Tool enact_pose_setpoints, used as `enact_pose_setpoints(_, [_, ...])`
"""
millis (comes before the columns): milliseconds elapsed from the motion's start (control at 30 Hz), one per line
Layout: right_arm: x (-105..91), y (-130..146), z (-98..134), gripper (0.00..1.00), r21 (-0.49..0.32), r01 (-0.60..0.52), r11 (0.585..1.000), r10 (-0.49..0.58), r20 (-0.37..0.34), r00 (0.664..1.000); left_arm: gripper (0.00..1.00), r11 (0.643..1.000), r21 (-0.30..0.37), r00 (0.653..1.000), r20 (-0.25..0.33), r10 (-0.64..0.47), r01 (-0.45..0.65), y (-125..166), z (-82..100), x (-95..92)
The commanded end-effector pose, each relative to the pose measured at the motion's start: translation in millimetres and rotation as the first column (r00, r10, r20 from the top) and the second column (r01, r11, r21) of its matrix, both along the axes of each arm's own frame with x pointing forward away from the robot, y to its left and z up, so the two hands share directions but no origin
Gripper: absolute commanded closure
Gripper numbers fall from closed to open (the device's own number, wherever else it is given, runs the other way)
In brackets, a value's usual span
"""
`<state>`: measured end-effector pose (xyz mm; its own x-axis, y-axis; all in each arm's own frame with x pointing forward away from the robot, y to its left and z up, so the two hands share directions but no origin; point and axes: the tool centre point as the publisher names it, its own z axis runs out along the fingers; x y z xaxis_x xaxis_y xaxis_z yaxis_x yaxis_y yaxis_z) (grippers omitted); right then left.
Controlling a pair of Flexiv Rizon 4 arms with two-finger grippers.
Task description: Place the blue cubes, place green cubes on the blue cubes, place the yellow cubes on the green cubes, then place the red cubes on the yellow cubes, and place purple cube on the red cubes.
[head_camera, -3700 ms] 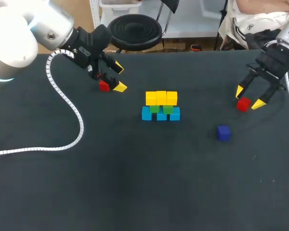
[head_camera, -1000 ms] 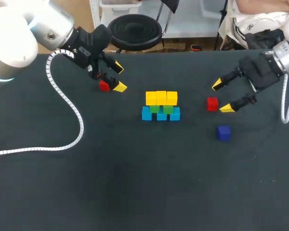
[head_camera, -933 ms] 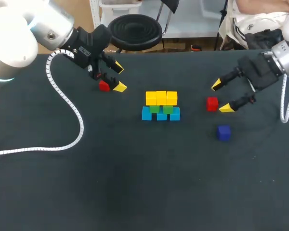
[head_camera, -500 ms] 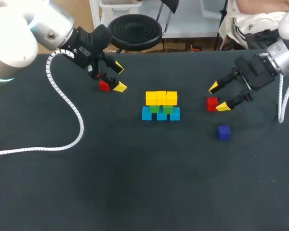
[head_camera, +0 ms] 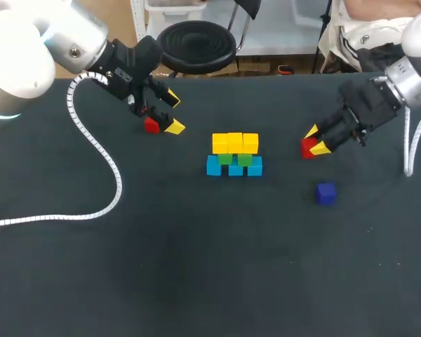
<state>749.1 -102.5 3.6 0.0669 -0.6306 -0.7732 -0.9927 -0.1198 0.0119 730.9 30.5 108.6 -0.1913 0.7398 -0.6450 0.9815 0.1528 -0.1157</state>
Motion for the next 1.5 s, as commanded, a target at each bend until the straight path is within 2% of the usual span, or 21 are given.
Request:
enact_pose_setpoints(33, [-14.5,-0.9,23.9,1.0,-0.029,0.02,0.999,-0.02,0.025,0.999,0.0,1.0,0.0,1.0,0.001,0.0,0.0,0.4,-0.1,-0.3])
enact_pose_setpoints(333, [-23.2,4.3,63.6,1.0,-0.043,0.056,0.998,-0.053,0.075,0.996,0.0,1.0,0.0,1.0,0.001,0.0,0.0,0.4,-0.1,-0.3])
enact_pose_setpoints(533, [-22.5,19.4,97.5,1.0,-0.036,0.01,0.999,-0.005,0.135,0.991,0.0,1.0,0.0,1.0,0.001,0.0,0.0,0.4,-0.1,-0.3])
enact_pose_setpoints(700, [-21.7,38.9,129.3,1.0,-0.036,-0.073,0.997,0.079,0.199,0.977,0.0,1.0,0.0,1.0,0.001,0.0,0.0,0.4,-0.1,-0.3])
enact_pose_setpoints(1500, [-21.7,38.9,129.3,1.0,-0.036,-0.073,0.997,0.079,0.199,0.977,0.0,1.0,0.0,1.0,0.001,0.0,0.0,0.4,-0.1,-0.3])
